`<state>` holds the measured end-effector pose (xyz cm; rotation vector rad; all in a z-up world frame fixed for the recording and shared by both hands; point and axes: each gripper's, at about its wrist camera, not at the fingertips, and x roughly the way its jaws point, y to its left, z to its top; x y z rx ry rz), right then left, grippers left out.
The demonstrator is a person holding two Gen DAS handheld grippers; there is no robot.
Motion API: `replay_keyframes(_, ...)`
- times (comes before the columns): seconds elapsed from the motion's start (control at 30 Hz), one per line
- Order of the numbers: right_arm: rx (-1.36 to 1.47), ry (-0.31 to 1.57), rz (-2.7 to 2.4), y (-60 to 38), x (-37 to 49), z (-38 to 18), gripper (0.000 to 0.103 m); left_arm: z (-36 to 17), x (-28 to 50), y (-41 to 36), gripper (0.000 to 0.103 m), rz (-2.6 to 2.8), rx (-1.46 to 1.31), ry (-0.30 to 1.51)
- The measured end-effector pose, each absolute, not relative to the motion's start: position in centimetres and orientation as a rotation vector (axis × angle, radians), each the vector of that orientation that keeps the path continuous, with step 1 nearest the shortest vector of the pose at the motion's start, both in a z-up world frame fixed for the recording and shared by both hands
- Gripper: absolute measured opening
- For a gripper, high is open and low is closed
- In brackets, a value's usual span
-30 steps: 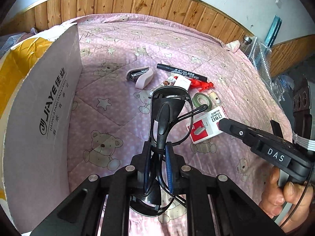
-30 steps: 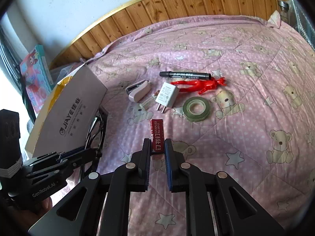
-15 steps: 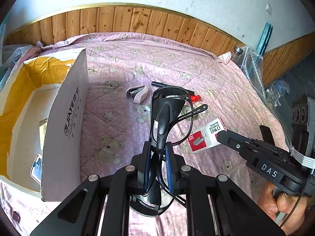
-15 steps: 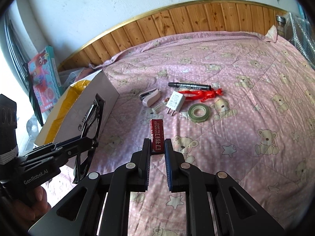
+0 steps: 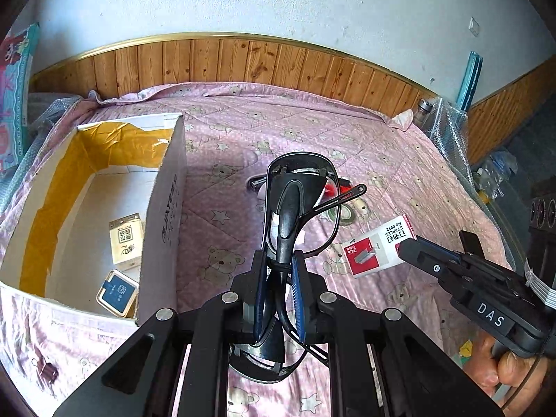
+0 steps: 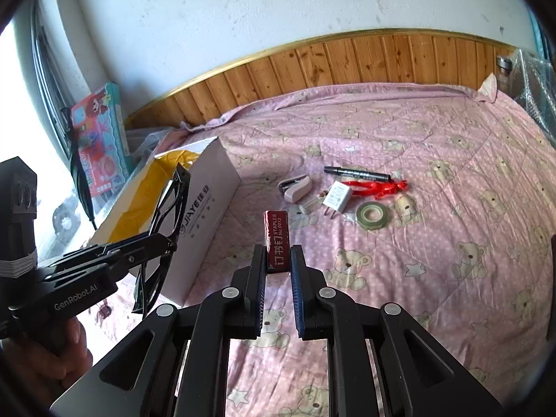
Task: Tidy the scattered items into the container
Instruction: 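Carry the glasses and staples box in both tools over the white box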
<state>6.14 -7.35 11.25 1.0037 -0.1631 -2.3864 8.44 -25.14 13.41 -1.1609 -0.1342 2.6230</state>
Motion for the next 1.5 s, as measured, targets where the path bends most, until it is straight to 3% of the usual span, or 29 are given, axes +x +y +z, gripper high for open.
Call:
replay_keyframes(0.63, 0.899, -0.082, -2.361, -12.1, 9.6, 15.1, 0.014, 17.1, 10.7, -30.9, 0.015, 2.729, -1.033, -0.229)
replay_keyframes(1.5, 0.785, 0.029, -2.258, -20.8, 9.8, 19.2, 0.014, 17.5, 9.2, -40.3, 0.015, 2.847, -1.027, -0.4)
